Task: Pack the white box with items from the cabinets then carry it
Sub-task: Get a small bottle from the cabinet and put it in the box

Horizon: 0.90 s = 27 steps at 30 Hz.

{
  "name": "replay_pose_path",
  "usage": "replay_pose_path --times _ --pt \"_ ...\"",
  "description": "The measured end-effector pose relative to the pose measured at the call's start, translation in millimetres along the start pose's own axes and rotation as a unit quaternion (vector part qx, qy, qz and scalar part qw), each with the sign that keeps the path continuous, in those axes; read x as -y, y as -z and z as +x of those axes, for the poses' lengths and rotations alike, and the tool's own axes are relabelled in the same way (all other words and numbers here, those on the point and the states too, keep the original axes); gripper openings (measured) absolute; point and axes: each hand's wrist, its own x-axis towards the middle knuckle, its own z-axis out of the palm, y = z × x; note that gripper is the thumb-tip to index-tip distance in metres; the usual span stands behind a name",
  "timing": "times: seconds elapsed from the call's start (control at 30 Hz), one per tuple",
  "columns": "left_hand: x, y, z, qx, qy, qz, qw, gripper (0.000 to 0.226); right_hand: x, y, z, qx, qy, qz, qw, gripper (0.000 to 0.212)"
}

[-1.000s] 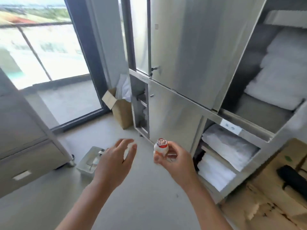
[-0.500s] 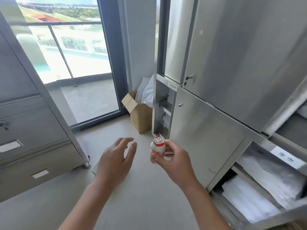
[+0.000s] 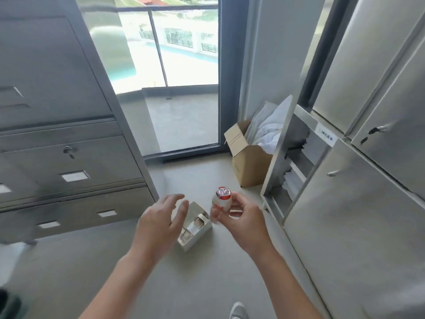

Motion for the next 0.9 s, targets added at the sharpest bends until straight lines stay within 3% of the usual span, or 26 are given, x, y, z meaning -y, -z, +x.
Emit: replay_pose_path --times 0.2,0.47,0.7,0.9 --pt "21 15 59 -0.067 0.081 0.000 0.994 0.044 13 -38 108 0.094 0.018 0.038 0.995 0.021" --pt "79 16 109 -0.076 0.157 0.018 0.984 0.034 11 -99 194 0.172 0.024 0.030 0.984 0.021" --pt "146 10 173 -0.045 0.167 0.000 0.985 0.043 -1 -161 259 0.174 -0.002 0.024 0.984 0.018" --pt "205 16 252 0.022 0.128 0.004 0.991 0.039 -11 -208 315 0.131 -0.030 0.020 0.991 0.020"
